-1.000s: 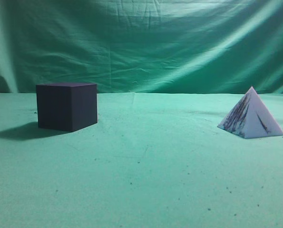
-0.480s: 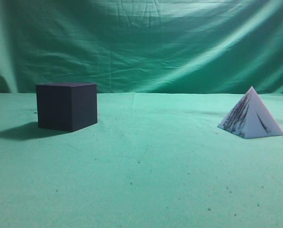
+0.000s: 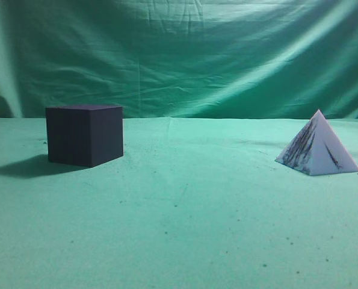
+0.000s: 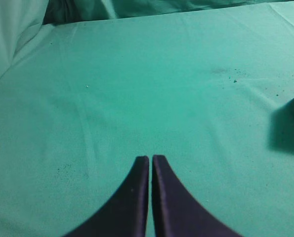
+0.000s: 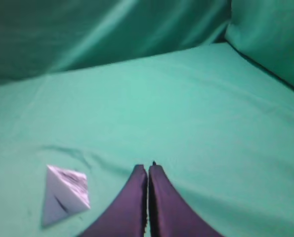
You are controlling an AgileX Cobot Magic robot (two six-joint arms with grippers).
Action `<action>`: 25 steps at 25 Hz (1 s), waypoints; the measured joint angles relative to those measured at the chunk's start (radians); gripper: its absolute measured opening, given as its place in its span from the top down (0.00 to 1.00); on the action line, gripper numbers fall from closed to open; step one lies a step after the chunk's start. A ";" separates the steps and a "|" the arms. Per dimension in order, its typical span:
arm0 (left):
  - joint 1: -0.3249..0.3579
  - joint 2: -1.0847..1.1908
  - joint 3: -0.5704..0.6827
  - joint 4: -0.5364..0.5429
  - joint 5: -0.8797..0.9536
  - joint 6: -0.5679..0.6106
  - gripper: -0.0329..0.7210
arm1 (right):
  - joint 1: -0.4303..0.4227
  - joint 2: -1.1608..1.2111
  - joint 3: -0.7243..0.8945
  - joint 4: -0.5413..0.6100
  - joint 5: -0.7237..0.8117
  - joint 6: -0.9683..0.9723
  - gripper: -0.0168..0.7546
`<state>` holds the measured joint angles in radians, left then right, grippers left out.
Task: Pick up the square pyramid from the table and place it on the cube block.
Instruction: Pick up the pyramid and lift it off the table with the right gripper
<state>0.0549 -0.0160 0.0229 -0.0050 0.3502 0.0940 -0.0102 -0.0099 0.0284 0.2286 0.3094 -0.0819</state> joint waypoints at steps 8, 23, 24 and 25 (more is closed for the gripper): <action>0.000 0.000 0.000 0.000 0.000 0.000 0.96 | 0.000 0.002 -0.002 0.124 -0.276 -0.008 0.98; 0.000 0.000 0.000 0.000 0.000 0.000 0.96 | 0.070 0.616 -0.565 0.099 0.276 -0.251 0.98; 0.000 0.000 0.000 0.000 0.000 0.000 0.96 | 0.092 0.650 -0.599 0.097 0.332 -0.288 0.98; 0.000 0.000 0.000 0.000 0.000 0.000 0.96 | 0.118 0.688 -0.636 0.097 0.380 -0.307 0.98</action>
<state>0.0549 -0.0160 0.0229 -0.0050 0.3502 0.0940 0.1076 0.6781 -0.6073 0.3255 0.6892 -0.3886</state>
